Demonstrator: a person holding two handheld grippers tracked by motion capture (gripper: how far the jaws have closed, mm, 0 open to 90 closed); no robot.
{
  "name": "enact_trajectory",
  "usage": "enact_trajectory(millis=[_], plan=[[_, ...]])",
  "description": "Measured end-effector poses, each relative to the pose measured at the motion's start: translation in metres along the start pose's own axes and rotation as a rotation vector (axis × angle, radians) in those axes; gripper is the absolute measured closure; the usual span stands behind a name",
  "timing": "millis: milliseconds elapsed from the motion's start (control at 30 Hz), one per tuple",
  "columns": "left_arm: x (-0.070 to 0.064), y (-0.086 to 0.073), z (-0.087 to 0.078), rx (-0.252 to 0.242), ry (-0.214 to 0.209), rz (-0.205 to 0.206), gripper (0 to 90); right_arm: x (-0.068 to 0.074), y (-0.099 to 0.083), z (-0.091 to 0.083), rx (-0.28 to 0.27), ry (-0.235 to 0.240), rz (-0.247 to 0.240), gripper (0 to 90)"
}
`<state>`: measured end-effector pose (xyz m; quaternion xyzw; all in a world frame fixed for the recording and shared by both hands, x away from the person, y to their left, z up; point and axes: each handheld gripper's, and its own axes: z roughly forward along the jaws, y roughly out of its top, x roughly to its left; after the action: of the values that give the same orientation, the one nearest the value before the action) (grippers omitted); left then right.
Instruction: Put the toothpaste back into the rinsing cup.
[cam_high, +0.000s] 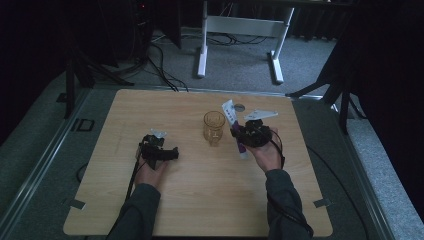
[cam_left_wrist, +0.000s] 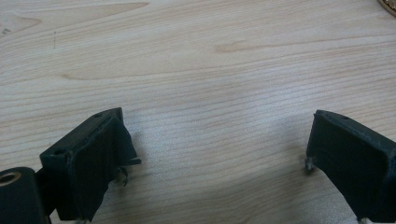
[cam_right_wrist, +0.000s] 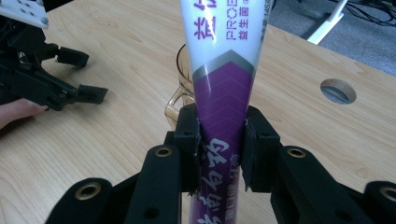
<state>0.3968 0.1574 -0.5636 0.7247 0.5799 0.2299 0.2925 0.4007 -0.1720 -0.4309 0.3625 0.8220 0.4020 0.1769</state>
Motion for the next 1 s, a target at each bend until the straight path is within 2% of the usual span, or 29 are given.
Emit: enact_trajectory(millis=[267,1000], plan=[[0.0,0.0,0.0,0.0,0.0,0.0,4.9,0.0,0.004,0.003,-0.046,-0.014,-0.008,71.4],[0.0,0.0,0.0,-0.001,0.002,-0.002,4.9,-0.007,0.015,0.003,-0.173,-0.012,0.036,71.6]])
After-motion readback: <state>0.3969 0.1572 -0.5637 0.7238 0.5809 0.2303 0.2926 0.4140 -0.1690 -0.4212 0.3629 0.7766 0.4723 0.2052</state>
